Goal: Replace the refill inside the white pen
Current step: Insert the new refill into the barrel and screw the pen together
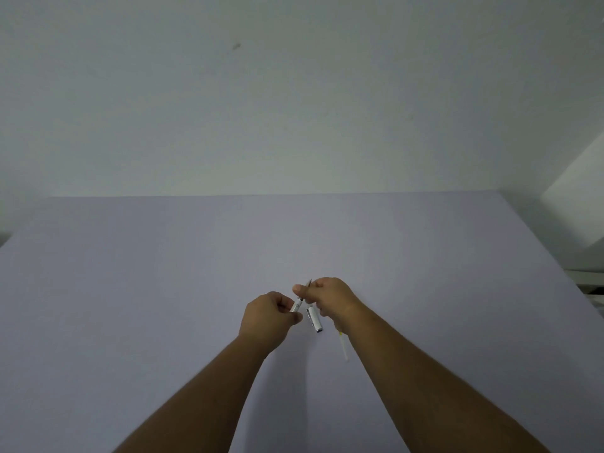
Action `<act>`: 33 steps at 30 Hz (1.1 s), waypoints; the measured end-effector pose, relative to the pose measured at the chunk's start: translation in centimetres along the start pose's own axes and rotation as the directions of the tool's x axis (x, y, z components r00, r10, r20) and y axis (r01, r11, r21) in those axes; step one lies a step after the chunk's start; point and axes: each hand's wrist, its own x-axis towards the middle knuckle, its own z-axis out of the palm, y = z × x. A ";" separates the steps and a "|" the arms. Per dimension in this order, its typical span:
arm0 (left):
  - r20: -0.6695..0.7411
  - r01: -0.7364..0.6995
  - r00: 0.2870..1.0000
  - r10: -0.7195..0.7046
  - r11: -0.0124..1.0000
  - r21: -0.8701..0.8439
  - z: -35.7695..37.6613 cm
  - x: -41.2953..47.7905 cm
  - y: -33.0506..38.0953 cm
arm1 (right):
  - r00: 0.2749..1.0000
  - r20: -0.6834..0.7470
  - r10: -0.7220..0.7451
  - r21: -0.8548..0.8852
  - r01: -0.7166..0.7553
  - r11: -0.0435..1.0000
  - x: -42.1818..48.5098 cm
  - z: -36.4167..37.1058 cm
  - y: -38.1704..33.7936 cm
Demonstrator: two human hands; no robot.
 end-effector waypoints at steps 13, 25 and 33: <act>-0.011 0.013 1.000 -0.013 1.000 0.015 0.4 0.6 -0.2 | 0.999 0.004 0.049 -0.018 -0.049 0.999 0.4 0.3 -0.2; -0.043 -0.010 0.999 0.015 0.992 0.126 0.4 1.0 -0.3 | 0.981 -0.080 0.176 -0.127 -0.185 0.974 1.0 0.5 -1.1; -0.009 0.141 0.990 -0.141 0.990 -0.021 -0.4 0.9 -1.4 | 0.976 -0.217 0.030 -0.464 -0.130 0.876 2.2 0.2 1.6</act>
